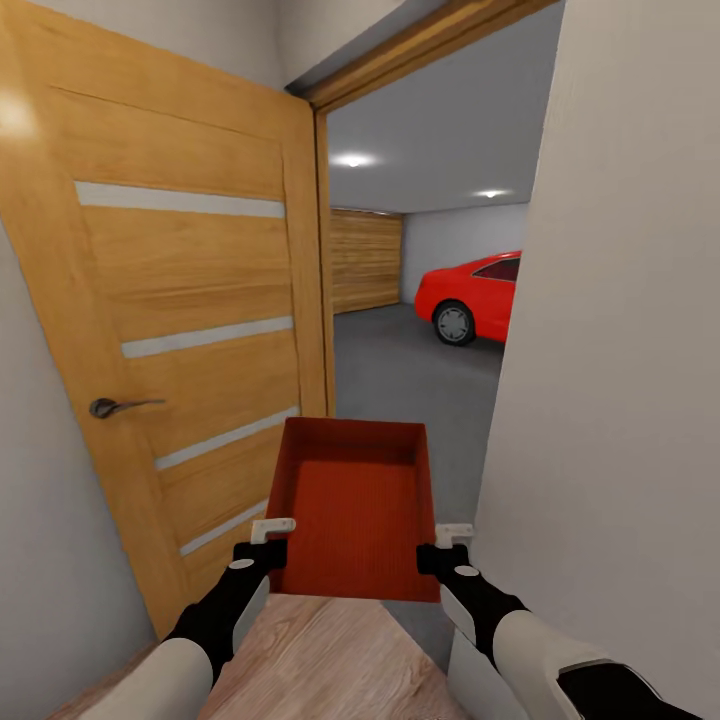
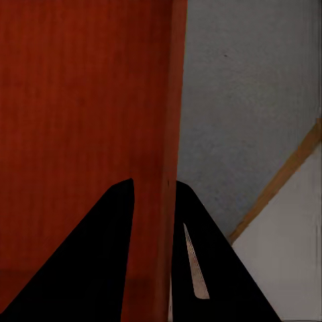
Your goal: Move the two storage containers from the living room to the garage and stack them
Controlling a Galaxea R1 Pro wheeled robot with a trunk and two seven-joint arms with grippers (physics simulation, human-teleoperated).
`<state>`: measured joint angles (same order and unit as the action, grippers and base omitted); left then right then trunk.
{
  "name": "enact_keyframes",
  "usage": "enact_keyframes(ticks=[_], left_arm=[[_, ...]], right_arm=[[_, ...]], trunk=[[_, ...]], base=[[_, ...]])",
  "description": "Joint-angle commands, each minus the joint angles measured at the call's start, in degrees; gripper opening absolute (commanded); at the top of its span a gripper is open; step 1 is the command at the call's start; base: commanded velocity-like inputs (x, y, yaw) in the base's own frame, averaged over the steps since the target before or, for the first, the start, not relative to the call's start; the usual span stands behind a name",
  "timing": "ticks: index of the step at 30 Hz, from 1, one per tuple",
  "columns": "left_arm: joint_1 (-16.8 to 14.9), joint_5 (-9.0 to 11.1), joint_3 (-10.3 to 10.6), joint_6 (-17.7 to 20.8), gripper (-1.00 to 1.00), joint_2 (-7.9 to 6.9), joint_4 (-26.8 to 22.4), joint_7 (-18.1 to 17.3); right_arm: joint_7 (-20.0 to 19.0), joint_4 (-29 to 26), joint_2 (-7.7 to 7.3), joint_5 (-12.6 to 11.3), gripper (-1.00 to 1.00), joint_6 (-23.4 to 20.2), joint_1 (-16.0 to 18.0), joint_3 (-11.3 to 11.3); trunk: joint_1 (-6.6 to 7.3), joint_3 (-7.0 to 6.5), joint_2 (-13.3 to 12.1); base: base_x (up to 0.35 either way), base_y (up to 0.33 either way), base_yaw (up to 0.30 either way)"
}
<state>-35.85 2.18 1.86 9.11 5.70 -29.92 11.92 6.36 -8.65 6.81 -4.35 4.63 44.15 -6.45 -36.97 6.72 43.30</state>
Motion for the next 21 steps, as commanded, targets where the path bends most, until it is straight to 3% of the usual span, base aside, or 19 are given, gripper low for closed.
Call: enact_keyframes(ticks=[1,6,21], left_arm=[[0.0,4.2,-0.7,0.5,-1.00,0.45,0.0,2.8],[0.0,4.2,-0.7,0.5,-1.00,0.44,0.0,2.8],[0.0,4.2,-0.7,0.5,-1.00,0.45,0.0,2.8]], right_arm=[[4.4,-0.1,0.05,0.0,-1.00,2.5,0.1,2.0],[4.4,-0.1,0.05,0.1,-1.00,2.5,0.1,2.0],[4.4,-0.1,0.09,-0.1,-1.00,2.4,0.1,1.9]], trunk=[[-0.01,0.09,0.1],[-0.01,0.09,0.1],[-0.01,0.09,0.1]], base=[[0.000,0.000,-0.244],[0.055,0.043,-0.102],[0.216,0.174,-0.004]])
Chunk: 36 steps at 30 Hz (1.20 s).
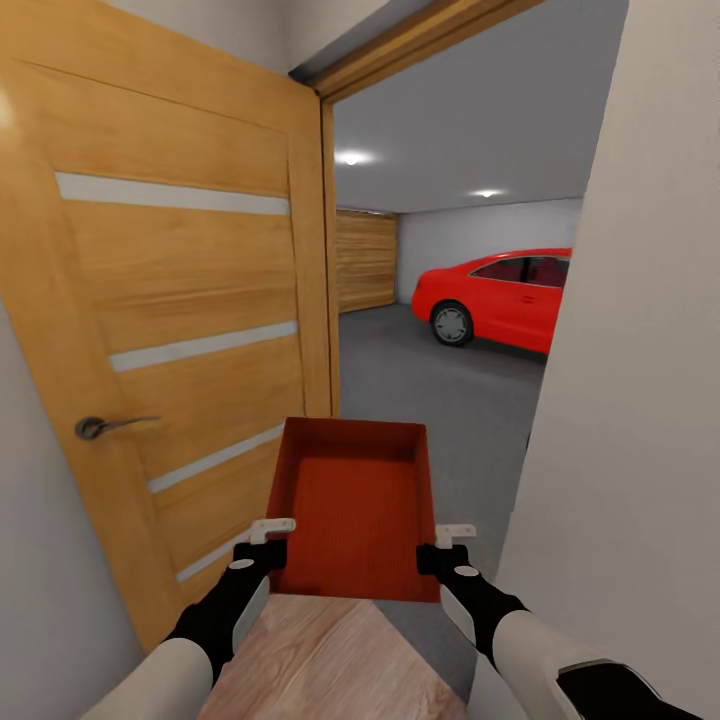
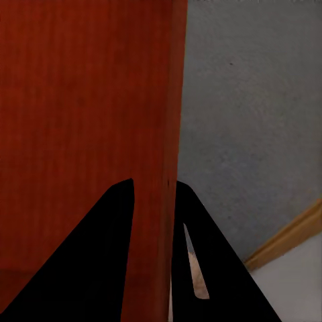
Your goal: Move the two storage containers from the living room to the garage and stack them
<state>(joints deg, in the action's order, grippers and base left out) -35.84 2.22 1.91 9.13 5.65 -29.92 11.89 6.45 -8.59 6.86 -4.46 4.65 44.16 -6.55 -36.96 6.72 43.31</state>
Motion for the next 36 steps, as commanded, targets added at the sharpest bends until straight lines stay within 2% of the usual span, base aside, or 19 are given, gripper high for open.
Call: enact_keyframes(ticks=[1,21,30,36], left_arm=[[0.0,4.2,-0.7,0.4,-1.00,0.51,0.0,2.8],[0.0,4.2,-0.8,0.4,-1.00,0.40,0.2,2.8],[0.0,4.2,-0.8,0.5,-1.00,0.09,0.3,2.8],[0.0,4.2,-0.8,0.4,-1.00,0.07,0.3,2.8]], right_arm=[[4.3,-0.1,0.05,0.0,-1.00,2.4,0.1,2.0],[4.3,-0.1,0.06,0.1,-1.00,2.4,0.1,2.1],[4.3,-0.1,0.07,0.2,-1.00,2.4,0.1,2.0],[4.3,-0.1,0.02,0.2,-1.00,2.4,0.1,2.1]], trunk=[[-0.03,0.09,0.1],[-0.03,0.09,0.1],[-0.03,0.09,0.1],[-0.03,0.09,0.1]], base=[[0.080,0.035,-0.083],[0.012,0.007,-0.227],[0.182,0.185,-0.237],[0.214,0.179,-0.056]])
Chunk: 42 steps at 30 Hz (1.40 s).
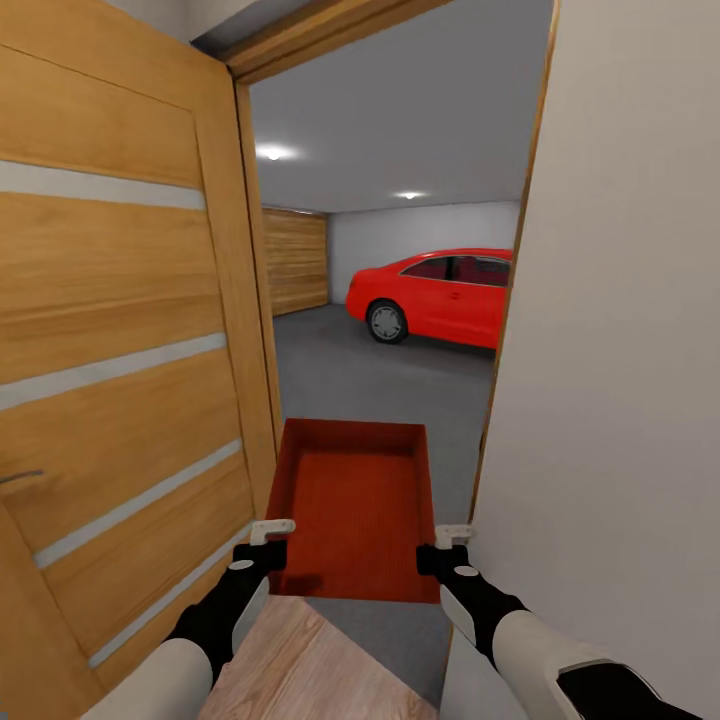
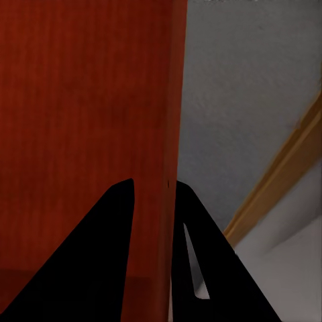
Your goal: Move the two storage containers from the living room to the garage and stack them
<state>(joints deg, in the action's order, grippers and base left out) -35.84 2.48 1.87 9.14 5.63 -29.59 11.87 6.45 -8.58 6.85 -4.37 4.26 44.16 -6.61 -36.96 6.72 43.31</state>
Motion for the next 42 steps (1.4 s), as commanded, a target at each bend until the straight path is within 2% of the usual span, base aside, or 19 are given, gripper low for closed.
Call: enact_keyframes(ticks=[1,13,24,42], left_arm=[[0.0,3.9,-0.7,0.4,-1.00,0.08,-0.1,2.8],[0.0,3.9,-0.7,0.4,-1.00,0.08,-0.1,2.8],[0.0,3.9,-0.7,0.4,-1.00,0.08,0.1,2.8],[0.0,3.9,-0.8,0.5,-1.00,0.08,0.0,2.8]], right_arm=[[4.3,-0.1,0.02,0.1,-1.00,2.8,0.1,2.1],[4.3,-0.1,0.00,0.1,-1.00,2.7,0.1,2.1],[4.3,-0.1,0.01,0.1,-1.00,2.8,0.1,2.1],[4.3,-0.1,0.01,0.1,-1.00,2.8,0.1,2.1]], trunk=[[-0.03,0.09,0.1],[-0.03,0.09,0.1],[-0.03,0.09,0.1],[-0.03,0.09,0.1]], base=[[0.087,0.051,-0.009],[0.021,0.014,-0.002],[0.198,0.190,-0.010],[0.244,0.216,-0.226]])
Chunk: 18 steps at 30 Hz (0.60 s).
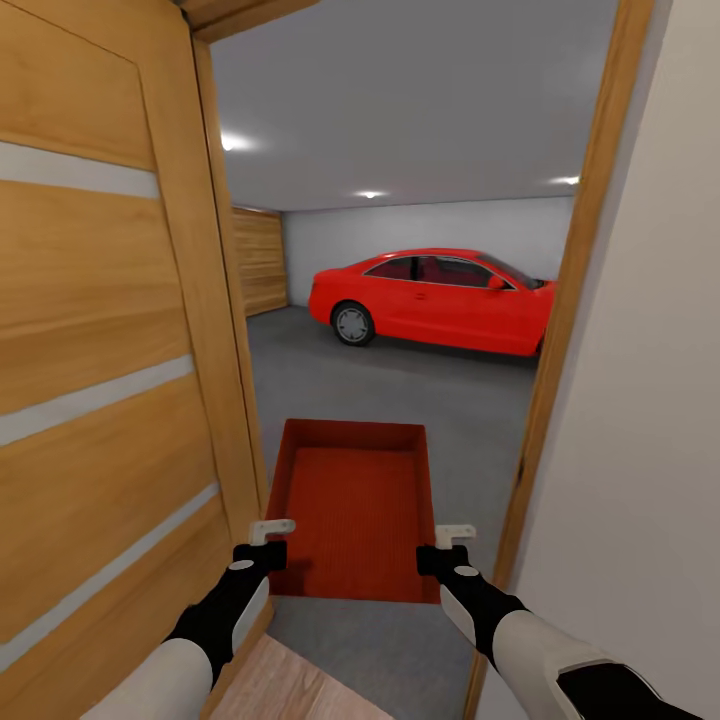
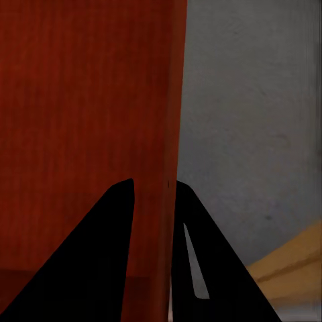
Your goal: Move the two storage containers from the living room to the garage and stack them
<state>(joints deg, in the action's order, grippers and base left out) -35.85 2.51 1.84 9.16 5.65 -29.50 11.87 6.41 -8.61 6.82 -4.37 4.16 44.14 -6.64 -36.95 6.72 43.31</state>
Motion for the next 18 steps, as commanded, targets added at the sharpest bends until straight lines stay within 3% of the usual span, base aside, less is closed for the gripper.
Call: enact_keyframes(ticks=[1,18], left_arm=[[0.0,3.9,-0.8,0.5,-1.00,0.06,-0.1,2.8],[0.0,3.9,-0.8,0.5,-1.00,0.06,0.0,2.8]], right_arm=[[4.3,-0.1,0.04,0.1,-1.00,2.9,0.1,2.1],[4.3,-0.1,0.08,0.1,-1.00,2.9,0.1,2.2]], trunk=[[-0.04,0.09,0.1],[-0.04,0.09,0.1]], base=[[0.245,0.217,-0.243],[0.245,0.217,-0.243]])
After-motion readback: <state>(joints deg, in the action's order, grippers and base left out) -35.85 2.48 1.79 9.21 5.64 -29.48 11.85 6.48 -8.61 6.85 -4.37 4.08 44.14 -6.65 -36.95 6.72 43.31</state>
